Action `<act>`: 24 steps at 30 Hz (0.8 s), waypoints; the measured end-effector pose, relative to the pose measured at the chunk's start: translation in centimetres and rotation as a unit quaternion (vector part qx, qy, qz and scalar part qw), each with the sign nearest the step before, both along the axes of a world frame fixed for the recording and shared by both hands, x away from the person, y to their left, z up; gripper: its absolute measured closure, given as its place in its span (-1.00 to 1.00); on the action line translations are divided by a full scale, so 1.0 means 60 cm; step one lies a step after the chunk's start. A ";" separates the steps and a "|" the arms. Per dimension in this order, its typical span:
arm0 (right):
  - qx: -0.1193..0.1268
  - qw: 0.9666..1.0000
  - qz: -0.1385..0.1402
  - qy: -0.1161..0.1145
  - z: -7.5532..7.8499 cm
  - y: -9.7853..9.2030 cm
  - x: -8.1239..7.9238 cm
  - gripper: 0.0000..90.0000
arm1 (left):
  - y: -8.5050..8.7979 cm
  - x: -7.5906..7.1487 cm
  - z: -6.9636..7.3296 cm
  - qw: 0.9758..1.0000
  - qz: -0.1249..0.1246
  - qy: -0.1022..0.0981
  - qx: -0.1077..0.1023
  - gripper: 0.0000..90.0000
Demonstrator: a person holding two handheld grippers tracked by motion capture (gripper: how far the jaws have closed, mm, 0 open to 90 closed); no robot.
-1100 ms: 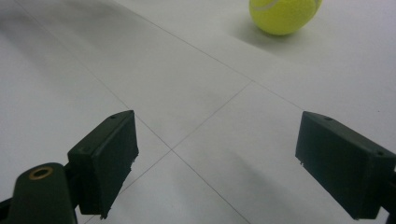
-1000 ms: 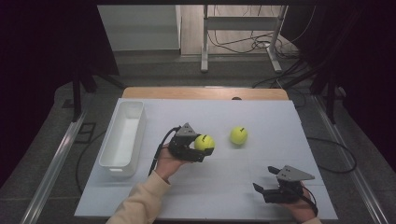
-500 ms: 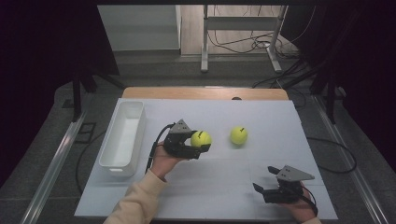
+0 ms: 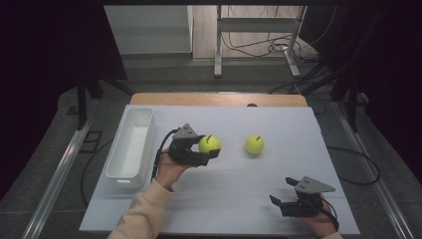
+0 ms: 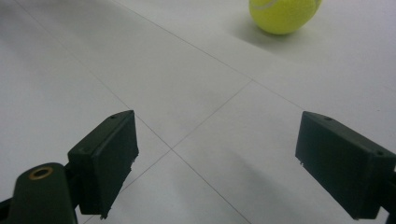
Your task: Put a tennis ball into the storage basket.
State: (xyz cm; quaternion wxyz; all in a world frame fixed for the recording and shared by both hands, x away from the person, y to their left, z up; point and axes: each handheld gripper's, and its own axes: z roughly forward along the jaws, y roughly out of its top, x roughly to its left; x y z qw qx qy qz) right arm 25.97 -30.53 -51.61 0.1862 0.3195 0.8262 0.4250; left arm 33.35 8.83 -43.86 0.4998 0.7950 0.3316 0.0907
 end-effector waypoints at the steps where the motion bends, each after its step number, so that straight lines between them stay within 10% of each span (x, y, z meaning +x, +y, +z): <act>1: -0.001 1.000 0.000 0.001 0.000 0.000 0.000 -0.71 | 0.002 0.000 0.001 1.000 0.001 0.000 -0.001 -0.42; 24: -0.001 1.000 -0.001 0.000 0.000 0.000 0.000 -0.71 | 0.044 0.000 0.022 0.999 0.029 -0.013 -0.015 -0.42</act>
